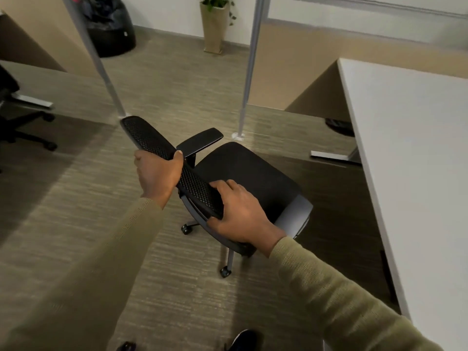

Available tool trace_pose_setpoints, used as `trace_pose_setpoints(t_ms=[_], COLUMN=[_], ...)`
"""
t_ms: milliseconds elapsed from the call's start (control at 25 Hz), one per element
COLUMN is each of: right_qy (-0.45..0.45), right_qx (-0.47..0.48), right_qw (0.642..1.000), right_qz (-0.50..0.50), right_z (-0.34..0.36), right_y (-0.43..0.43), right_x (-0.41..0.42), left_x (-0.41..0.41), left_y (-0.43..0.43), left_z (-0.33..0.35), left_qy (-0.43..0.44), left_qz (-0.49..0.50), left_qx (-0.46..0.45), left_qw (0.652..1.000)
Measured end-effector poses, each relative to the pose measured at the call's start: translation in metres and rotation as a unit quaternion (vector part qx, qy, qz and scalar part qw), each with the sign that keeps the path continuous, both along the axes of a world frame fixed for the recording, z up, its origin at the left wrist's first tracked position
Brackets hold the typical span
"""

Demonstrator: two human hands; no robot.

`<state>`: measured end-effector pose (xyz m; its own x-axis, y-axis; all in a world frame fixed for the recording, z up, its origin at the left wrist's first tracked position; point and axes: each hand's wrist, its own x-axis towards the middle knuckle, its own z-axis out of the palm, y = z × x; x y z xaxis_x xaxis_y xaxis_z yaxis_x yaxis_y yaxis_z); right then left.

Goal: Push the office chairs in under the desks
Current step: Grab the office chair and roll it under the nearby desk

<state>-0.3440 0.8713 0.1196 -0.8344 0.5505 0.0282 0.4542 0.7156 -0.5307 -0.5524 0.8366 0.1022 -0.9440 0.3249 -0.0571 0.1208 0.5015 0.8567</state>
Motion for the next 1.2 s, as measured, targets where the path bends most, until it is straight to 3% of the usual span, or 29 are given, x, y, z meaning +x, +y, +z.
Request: trace_pose_setpoints(t_ms=[120,280,360,480,680,960,1200], right_qy=[0.002,-0.001,0.0,-0.009,-0.011,-0.048,-0.063], right_qx=[-0.007,-0.006,-0.004,-0.001,0.011,-0.033,-0.051], right_qw=[1.0,0.999,0.998,0.995,0.985,0.952,0.933], right_qz=[-0.02,-0.052,-0.07,-0.098,-0.171,-0.301,-0.35], right_z=[0.004,0.007,0.008,0.008,0.003,0.01,0.022], right_y=[0.048,0.109,0.14,0.191,0.27,0.352,0.408], right_x=[0.017,0.039,0.049,0.059,0.071,0.095,0.106], left_x=[0.019,0.035,0.041,0.052,0.063,0.083,0.103], left_y=[0.057,0.139,0.18,0.243,0.338,0.441,0.517], left_z=[0.007,0.012,0.012,0.014,0.013,0.012,0.012], left_qy=[0.159,0.315,0.323,0.348,0.379,0.414,0.424], left_qz=[-0.069,-0.247,-0.329,-0.368,-0.437,-0.572,-0.597], left_qx=[-0.098,-0.165,-0.204,-0.256,-0.22,-0.156,-0.123], left_qw=[0.98,0.901,0.864,0.824,0.786,0.691,0.67])
